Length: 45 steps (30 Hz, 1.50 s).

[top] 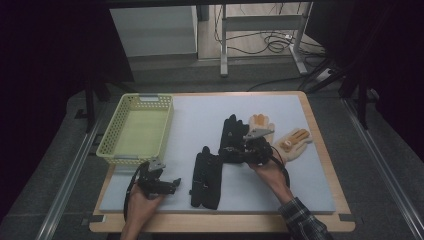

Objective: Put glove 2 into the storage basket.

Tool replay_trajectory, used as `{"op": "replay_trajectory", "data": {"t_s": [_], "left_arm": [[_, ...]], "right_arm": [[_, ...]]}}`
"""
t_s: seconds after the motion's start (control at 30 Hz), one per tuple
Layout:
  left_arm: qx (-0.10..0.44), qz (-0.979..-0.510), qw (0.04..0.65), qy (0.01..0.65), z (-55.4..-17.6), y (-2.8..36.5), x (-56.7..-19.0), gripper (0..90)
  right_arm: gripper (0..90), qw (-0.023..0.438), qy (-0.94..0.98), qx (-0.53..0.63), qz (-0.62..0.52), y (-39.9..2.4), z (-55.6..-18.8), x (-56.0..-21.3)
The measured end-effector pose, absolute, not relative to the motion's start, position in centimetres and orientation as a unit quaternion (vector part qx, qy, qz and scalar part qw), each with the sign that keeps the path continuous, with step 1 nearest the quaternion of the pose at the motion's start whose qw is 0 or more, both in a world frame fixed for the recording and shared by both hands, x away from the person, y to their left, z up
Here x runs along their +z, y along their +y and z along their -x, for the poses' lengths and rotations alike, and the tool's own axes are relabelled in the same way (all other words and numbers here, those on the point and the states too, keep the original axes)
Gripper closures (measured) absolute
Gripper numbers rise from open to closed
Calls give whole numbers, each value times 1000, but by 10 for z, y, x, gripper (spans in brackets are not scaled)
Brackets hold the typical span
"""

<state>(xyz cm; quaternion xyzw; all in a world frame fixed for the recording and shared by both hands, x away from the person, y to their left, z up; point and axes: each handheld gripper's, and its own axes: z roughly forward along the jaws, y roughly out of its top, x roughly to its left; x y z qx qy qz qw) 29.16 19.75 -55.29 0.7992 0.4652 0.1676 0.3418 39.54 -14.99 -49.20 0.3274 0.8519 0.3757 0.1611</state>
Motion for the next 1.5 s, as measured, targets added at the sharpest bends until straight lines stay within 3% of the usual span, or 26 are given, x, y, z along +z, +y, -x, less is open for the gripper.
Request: {"op": "replay_trajectory", "data": {"t_s": [0.23,0.37,0.43,0.5,0.63,0.73,1.1,1.5], "left_arm": [[168,-799,343,465,-292,198,-553,47],[168,-799,343,465,-292,198,-553,47],[168,-800,341,464,-292,198,-553,47],[168,-800,341,464,-292,198,-553,47],[168,-801,340,464,-292,198,-553,47],[168,-801,340,464,-292,198,-553,47],[167,-801,341,464,-292,198,-553,47],[168,-800,341,465,-292,198,-553,47]], "right_arm": [[326,167,856,358,-334,-133,-435,-498],[298,180,875,303,-333,-123,-450,-516],[330,175,873,304,-339,-123,-452,-522],[418,175,866,308,-352,-124,-452,-522],[711,174,865,311,-353,-121,-446,-520],[812,178,868,307,-348,-117,-443,-518],[836,160,848,356,-358,-139,-432,-492],[833,128,843,412,-321,-137,-374,-457]]}}
